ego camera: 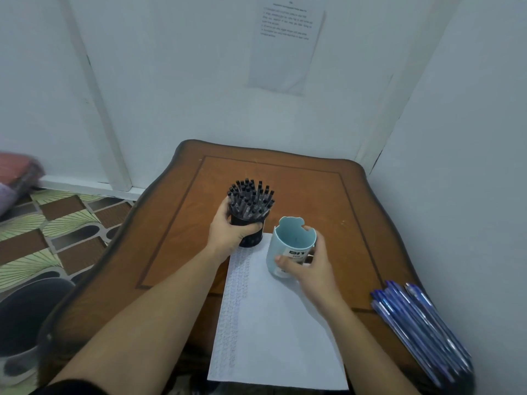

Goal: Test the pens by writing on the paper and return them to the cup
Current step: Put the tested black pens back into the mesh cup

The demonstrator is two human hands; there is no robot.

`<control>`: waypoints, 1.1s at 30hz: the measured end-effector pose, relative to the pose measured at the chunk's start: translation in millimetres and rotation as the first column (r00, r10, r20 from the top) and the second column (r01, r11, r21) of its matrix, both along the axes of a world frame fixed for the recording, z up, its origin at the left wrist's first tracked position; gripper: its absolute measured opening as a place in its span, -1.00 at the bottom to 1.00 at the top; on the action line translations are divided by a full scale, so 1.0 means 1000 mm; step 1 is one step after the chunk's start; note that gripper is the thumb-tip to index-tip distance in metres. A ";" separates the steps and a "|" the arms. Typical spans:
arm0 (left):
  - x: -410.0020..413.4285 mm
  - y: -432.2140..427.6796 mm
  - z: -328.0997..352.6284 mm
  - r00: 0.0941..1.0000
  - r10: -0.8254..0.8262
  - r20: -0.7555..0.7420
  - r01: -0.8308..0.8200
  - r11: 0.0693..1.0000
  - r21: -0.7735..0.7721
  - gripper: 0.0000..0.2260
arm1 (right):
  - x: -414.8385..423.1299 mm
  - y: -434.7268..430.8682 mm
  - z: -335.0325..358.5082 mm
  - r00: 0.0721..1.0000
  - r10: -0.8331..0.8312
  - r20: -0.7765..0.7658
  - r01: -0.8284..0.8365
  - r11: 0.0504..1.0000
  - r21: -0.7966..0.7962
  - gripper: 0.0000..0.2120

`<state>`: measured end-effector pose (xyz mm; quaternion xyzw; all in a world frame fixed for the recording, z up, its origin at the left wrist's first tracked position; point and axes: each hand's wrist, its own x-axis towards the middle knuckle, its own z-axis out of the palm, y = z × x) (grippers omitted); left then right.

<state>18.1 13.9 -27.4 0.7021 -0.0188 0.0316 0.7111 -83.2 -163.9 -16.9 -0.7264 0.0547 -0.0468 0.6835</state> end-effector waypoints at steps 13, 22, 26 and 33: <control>-0.034 0.004 0.015 0.984 0.099 -0.148 -0.092 0.994 0.051 -0.06 | -0.029 0.010 -0.013 0.998 0.057 -0.033 -0.061 0.987 -0.147 -0.26; -0.130 -0.017 0.011 0.958 -0.271 -0.095 0.275 0.961 0.028 -0.40 | -0.056 0.009 -0.010 0.997 0.072 -0.025 -0.074 0.990 -0.122 -0.30; -0.142 -0.021 0.022 0.962 -0.264 -0.070 0.268 0.962 0.053 -0.59 | -0.068 -0.004 -0.009 0.987 0.146 -0.065 -0.157 0.961 -0.227 -0.17; -0.152 -0.028 0.030 0.949 -0.302 -0.084 0.300 0.953 -0.038 -0.61 | -0.083 -0.097 0.014 0.998 0.026 -0.060 -0.064 0.544 -0.836 -0.11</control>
